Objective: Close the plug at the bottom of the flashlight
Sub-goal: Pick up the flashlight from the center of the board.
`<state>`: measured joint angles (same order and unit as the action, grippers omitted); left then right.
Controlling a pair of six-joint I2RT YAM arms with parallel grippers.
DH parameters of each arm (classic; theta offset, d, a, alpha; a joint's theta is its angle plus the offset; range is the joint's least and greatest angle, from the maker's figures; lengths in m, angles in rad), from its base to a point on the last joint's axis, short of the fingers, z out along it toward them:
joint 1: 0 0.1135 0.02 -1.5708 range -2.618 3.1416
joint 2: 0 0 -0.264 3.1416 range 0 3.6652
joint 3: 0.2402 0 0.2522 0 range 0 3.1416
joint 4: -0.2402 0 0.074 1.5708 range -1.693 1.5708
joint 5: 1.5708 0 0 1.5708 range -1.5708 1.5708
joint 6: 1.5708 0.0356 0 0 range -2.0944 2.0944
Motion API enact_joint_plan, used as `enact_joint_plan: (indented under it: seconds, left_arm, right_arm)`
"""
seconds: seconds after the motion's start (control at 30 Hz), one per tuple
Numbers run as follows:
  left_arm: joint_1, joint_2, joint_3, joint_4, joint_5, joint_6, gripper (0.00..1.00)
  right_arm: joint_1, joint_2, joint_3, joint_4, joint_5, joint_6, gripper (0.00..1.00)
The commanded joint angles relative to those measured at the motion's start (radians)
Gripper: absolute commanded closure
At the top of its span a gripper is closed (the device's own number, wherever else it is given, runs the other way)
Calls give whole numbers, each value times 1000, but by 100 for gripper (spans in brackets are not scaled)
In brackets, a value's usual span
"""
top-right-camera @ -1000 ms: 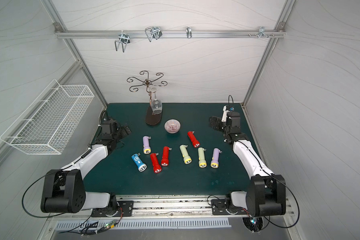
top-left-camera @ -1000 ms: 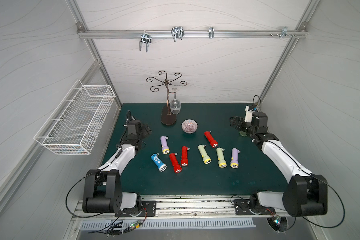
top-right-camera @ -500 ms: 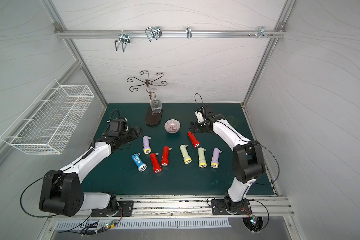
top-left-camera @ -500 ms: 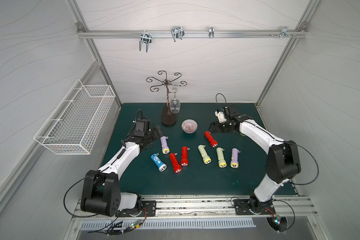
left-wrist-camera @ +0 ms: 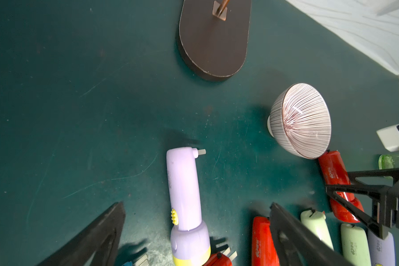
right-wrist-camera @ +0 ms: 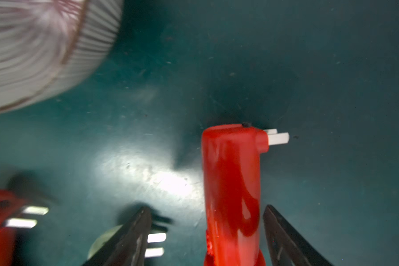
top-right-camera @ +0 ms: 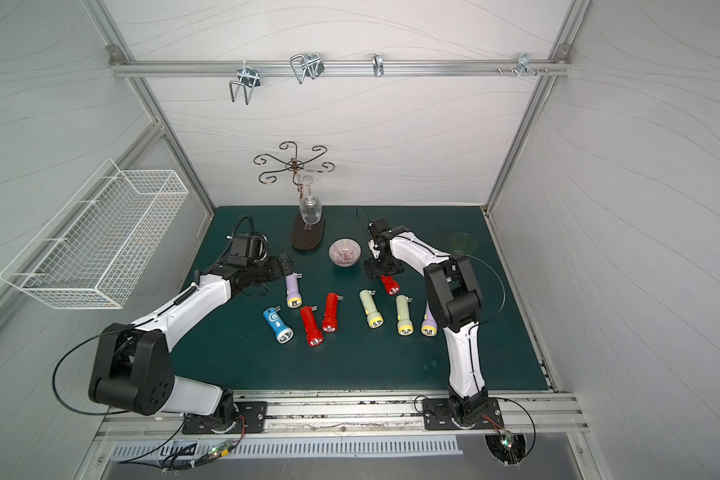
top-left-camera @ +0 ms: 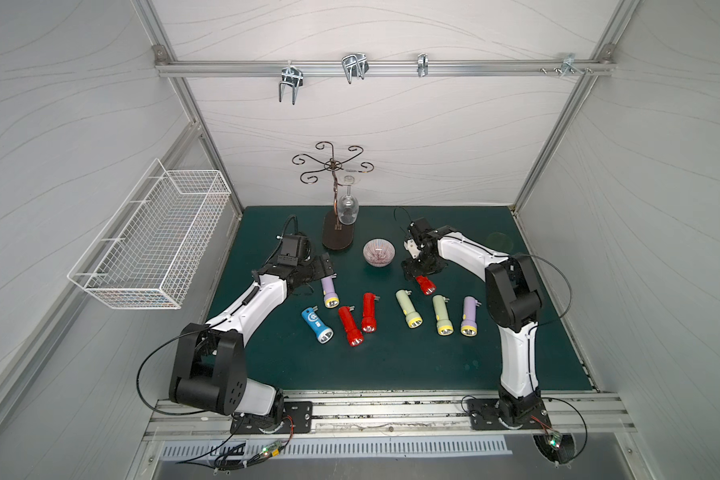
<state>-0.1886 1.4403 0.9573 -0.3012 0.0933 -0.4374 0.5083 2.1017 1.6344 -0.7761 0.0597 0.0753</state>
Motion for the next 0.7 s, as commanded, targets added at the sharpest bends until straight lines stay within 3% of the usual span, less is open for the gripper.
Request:
enact_joint_plan:
  seconds: [0.0, 0.23, 0.67]
  left_arm:
    - [2, 3, 52, -7, 14, 16, 1]
    - [3, -18, 58, -26, -4, 29, 1]
    - [0, -9, 52, -19, 10, 19, 1]
  right_arm:
    - [-3, 41, 34, -41, 49, -26, 25]
    - [-2, 96, 83, -59, 74, -28, 38]
    - [-1, 71, 40, -36, 92, -69, 72]
